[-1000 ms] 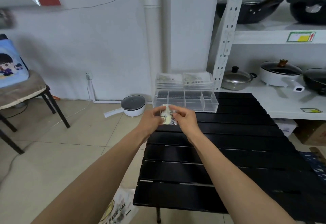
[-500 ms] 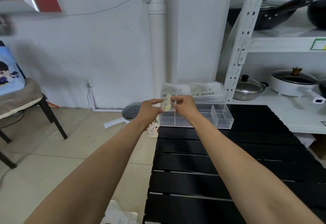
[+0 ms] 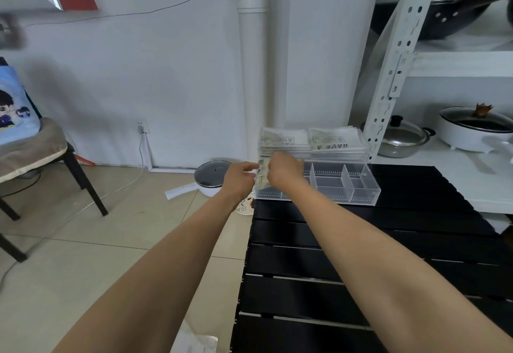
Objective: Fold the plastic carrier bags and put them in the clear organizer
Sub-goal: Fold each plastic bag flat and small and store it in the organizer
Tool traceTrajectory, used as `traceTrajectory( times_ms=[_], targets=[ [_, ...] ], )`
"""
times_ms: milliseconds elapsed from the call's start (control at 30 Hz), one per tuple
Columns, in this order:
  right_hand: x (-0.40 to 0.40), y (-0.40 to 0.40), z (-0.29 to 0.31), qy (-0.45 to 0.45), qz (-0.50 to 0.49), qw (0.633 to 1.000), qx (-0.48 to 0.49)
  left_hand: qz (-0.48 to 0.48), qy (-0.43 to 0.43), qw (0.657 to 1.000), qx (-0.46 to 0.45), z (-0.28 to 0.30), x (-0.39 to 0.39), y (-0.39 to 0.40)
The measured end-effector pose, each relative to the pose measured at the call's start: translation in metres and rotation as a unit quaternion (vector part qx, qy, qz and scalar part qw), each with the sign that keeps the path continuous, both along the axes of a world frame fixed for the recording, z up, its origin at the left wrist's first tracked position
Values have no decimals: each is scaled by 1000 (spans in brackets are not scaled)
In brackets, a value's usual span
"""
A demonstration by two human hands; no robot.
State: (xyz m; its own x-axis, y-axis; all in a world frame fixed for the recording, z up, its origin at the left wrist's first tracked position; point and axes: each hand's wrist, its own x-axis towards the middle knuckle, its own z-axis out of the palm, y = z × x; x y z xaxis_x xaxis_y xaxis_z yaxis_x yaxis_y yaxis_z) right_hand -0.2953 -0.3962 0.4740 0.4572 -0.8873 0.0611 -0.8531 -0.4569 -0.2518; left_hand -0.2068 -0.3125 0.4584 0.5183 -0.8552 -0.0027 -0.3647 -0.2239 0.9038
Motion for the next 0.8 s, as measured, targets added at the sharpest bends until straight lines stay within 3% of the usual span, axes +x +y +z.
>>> traceTrajectory(
  times_ms=[100, 300, 500, 800],
  targets=[
    [4, 1, -4, 93, 20, 994, -55, -1, 5, 1000, -4, -1, 1, -1],
    [4, 1, 1, 168, 56, 979, -103, -4, 1, 1000, -9, 1, 0, 1],
    [8, -3, 4, 176, 94, 974, -108, -6, 1, 1000, -21, 0, -1, 2],
    [4, 7, 4, 170, 119, 978, -36, 5, 22, 999, -38, -2, -1, 15]
  ],
)
